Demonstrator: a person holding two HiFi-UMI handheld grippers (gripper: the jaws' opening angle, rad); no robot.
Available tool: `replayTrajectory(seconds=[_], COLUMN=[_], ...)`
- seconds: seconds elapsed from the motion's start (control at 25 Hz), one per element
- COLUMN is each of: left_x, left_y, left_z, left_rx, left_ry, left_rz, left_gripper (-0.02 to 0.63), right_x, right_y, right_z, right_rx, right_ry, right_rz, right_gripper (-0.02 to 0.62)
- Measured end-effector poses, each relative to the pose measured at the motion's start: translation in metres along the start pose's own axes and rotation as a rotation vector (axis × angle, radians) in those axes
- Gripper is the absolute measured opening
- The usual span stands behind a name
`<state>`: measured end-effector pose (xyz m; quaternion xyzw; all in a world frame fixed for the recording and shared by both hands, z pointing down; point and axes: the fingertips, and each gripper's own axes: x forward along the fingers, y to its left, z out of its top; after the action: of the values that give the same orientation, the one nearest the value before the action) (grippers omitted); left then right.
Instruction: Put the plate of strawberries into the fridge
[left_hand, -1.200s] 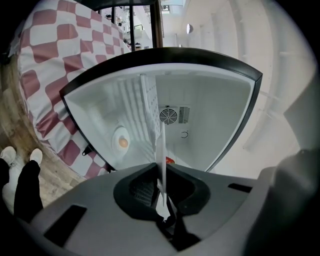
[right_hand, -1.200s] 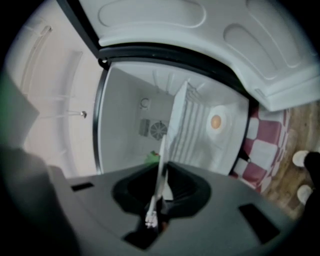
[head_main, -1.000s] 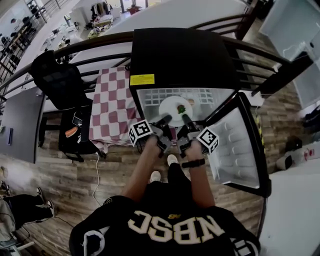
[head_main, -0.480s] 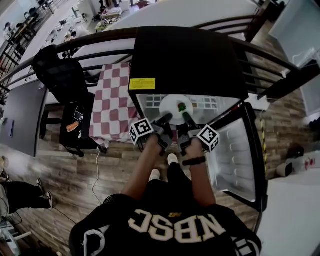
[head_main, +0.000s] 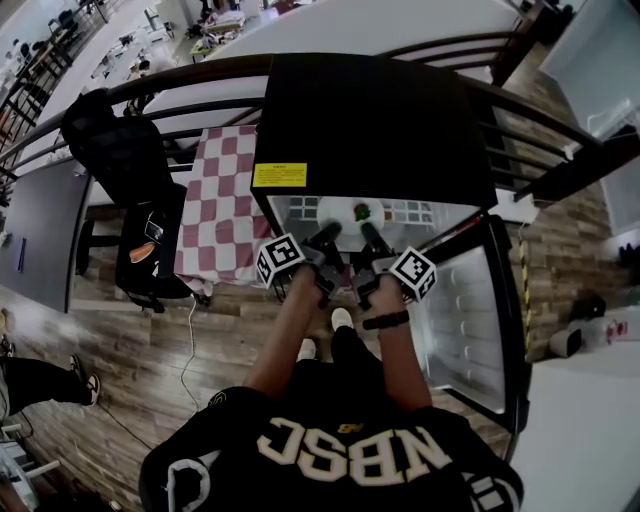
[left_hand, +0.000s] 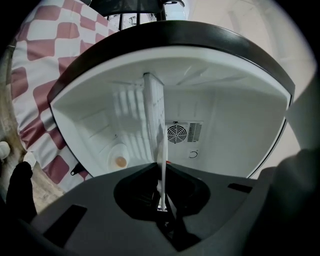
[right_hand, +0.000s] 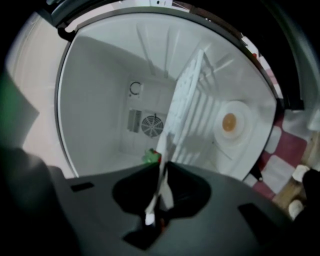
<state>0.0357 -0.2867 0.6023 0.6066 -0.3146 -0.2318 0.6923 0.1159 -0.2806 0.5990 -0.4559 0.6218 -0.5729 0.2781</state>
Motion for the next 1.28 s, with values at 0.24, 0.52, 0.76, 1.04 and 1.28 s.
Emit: replayTrajectory(seconds=[0.24,0.52,0.76,1.04,1.28], left_x=[0.005,0.009,0.008,0.007,0.004], left_y=[-0.001,0.0,-0.001,-0.007,-0.014], left_z=[0.004,0.005,0.006,0.003,0.0], left_rx=[0.006,0.007,0.019,0.071,0.155], left_ry=[-0.017,-0.025,-0.033,-0.003,0.03], left_rz=[-0.003,0.003,0.0,-0.016,-0.03], left_gripper=[0.037,0.037,0.037,0.051,0.167], right_x=[0.004,0.007,0.007,0.007,0.004], right_y=[0.0,-0.002,-0.003,0.01,0.021], right_z=[0.002,0.004,0.003,0.001,0.003], right_rx=[-0.016,0.009,-0.027,-0.107,-0.201], right_ry=[0.011,0.023,0.036,0.045,0.028], right_rz=[-0.011,-0.005,-0.03,-0.016,0.0], right_gripper=[0.048,0.048,0.049,0.111,0.23])
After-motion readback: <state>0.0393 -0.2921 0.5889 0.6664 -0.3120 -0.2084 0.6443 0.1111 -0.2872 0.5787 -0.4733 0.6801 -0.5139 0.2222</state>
